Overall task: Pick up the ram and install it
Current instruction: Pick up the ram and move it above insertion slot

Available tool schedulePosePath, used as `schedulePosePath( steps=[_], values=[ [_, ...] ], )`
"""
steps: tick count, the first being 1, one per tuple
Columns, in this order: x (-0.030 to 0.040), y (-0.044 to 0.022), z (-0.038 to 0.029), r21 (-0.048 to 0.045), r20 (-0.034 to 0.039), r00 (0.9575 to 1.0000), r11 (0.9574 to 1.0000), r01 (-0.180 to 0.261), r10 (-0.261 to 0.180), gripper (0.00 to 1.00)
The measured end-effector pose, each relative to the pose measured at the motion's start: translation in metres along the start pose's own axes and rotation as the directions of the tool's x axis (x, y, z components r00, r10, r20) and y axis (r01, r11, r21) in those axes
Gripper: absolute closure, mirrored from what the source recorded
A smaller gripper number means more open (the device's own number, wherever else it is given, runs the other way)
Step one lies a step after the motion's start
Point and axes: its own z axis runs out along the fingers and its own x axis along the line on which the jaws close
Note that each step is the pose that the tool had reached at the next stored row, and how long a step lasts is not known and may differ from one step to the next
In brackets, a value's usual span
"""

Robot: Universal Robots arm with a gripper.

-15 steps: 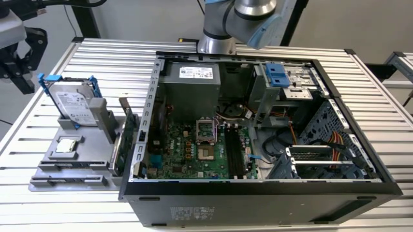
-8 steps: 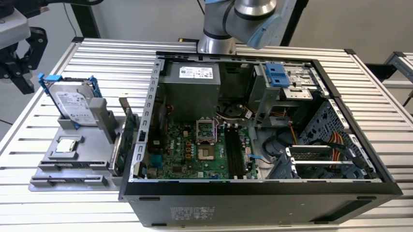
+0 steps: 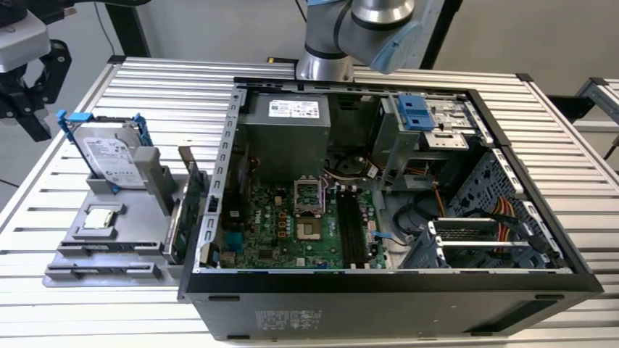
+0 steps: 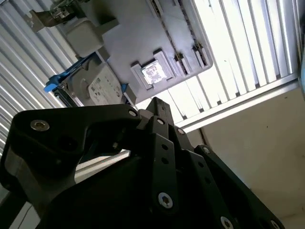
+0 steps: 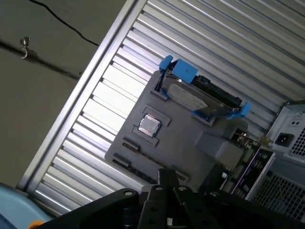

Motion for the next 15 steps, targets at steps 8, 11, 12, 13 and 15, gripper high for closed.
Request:
schedulePosePath(
  steps=[8,11,12,13,15],
  values=[
    [0.0,0.0,0.0,-0.0007,-0.0028,0.9985,0.9985,0.055,-0.055,1.0],
    [0.0,0.0,0.0,-0.001,-0.0038,0.9973,0.9973,0.073,-0.073,1.0],
    [0.0,0.0,0.0,-0.0011,-0.0042,0.9968,0.9968,0.08,-0.08,1.0],
    [0.0,0.0,0.0,-0.0012,-0.0044,0.9962,0.9962,0.087,-0.087,1.0],
    [0.0,0.0,0.0,-0.0014,-0.0052,0.995,0.995,0.1,-0.1,1.0]
  ],
)
